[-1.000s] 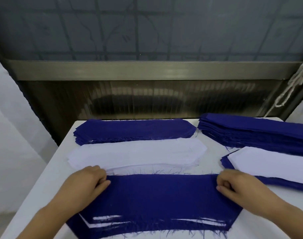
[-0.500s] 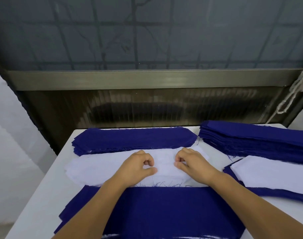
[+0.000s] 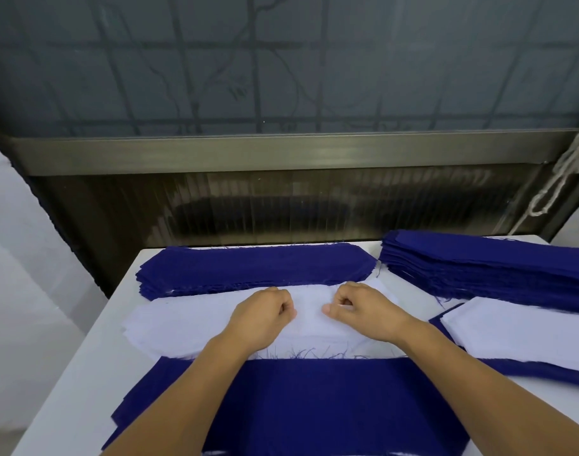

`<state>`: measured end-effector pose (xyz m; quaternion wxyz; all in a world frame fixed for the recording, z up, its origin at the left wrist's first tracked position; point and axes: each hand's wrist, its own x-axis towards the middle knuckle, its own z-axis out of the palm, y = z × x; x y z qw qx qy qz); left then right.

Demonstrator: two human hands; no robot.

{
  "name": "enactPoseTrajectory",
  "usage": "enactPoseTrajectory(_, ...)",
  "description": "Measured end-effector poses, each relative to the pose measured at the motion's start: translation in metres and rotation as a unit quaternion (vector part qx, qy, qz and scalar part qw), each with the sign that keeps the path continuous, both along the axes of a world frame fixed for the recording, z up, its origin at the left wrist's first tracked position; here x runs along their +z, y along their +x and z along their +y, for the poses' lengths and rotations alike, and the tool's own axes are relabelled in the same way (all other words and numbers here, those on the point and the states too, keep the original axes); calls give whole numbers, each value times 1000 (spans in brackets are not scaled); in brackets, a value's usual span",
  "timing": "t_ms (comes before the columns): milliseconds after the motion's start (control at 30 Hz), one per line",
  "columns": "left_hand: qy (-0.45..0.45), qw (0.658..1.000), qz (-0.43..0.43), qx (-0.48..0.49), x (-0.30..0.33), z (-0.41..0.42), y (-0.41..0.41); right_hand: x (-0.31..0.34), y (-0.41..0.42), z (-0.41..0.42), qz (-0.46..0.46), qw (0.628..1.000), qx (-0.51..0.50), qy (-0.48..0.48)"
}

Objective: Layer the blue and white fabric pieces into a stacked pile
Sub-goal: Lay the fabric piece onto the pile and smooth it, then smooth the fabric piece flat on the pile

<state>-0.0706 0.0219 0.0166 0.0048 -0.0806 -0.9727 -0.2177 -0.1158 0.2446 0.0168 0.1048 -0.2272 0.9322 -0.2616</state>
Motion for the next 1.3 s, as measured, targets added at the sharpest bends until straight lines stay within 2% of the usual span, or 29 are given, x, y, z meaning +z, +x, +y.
enactPoseTrajectory(167,-20,1000,20,-8,-2,-8,4,-1,1,7,10,1000,20,13)
enactPoseTrajectory(367,-113,990,79,33,-4,-53,15,-2,2,12,25,999,20,11)
enactPoseTrajectory(600,-156,982,71,75,11,-111,36,5,15,23,78,997,13,6)
enactPoseTrajectory(700,-158,984,80,37,19,-119,56,19,34,37,97,995,12,8)
enactPoseTrajectory(867,-100,992,67,-49,34,-112,104,38,84,76,56,997,20,-40)
enactPoseTrajectory(1067,-133,979,119,-98,32,-90,141,18,139,89,191,979,70,10)
enactPoseTrajectory(1167,-114,980,121,-113,26,-90,147,11,149,91,218,972,82,31)
enactPoseTrajectory(1300,-87,984,69,-143,23,-93,153,7,155,93,190,976,91,46)
